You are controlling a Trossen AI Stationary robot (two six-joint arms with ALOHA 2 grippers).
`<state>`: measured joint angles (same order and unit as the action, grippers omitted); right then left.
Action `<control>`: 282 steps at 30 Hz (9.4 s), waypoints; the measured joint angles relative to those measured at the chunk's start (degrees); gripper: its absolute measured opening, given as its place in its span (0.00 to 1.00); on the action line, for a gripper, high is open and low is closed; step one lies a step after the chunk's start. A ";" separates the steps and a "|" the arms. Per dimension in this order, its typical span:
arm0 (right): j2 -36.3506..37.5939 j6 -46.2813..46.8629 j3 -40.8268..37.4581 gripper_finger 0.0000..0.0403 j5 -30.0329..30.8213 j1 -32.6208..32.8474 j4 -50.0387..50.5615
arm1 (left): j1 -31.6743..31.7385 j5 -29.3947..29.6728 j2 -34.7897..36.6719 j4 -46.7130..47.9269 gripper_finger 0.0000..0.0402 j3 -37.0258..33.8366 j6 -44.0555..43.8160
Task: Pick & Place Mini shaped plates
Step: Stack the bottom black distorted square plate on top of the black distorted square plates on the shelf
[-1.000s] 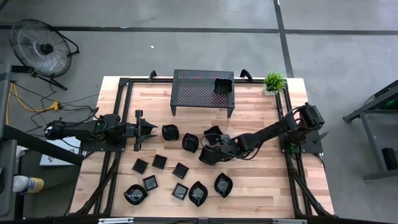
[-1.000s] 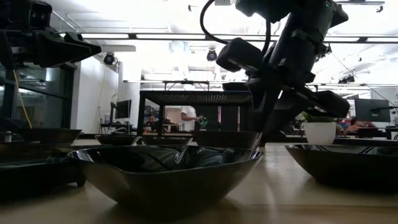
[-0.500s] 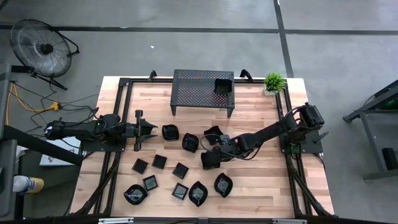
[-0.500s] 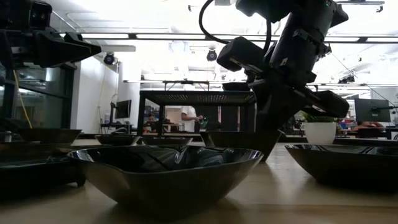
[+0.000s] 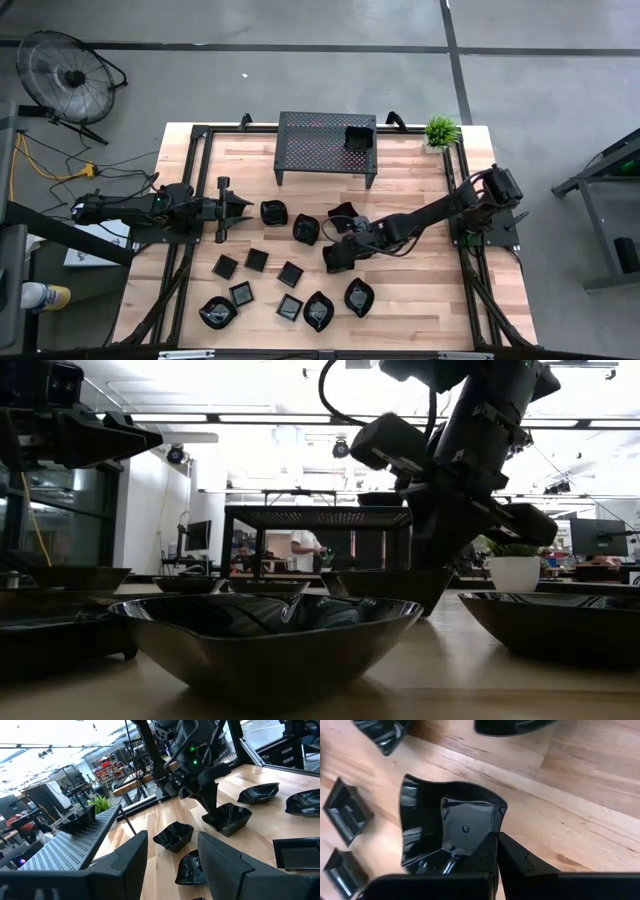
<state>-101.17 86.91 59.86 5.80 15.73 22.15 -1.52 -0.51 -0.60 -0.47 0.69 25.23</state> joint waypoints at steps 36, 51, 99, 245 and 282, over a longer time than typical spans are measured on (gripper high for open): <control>21.19 -15.92 0.07 0.00 3.27 -4.91 7.30 | -0.01 0.00 -0.02 0.00 0.42 0.00 -0.01; 27.92 -24.51 0.07 0.00 2.12 -11.52 7.30 | -0.02 0.00 -0.01 0.00 0.42 0.00 -0.02; 32.29 -38.12 0.00 0.00 -6.12 -30.34 6.66 | -0.02 0.00 0.00 0.00 0.42 0.00 0.00; 9.98 -34.46 26.40 0.08 -16.03 -57.55 30.30 | 0.00 0.00 0.00 -0.02 0.42 0.00 0.00; 10.00 -38.99 26.40 0.01 -17.94 -57.31 30.67 | -0.02 0.00 -0.02 0.00 0.42 0.00 -0.02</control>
<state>-91.18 47.92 86.26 -12.14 -41.58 52.82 -1.54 -0.51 -0.62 -0.47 0.69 25.21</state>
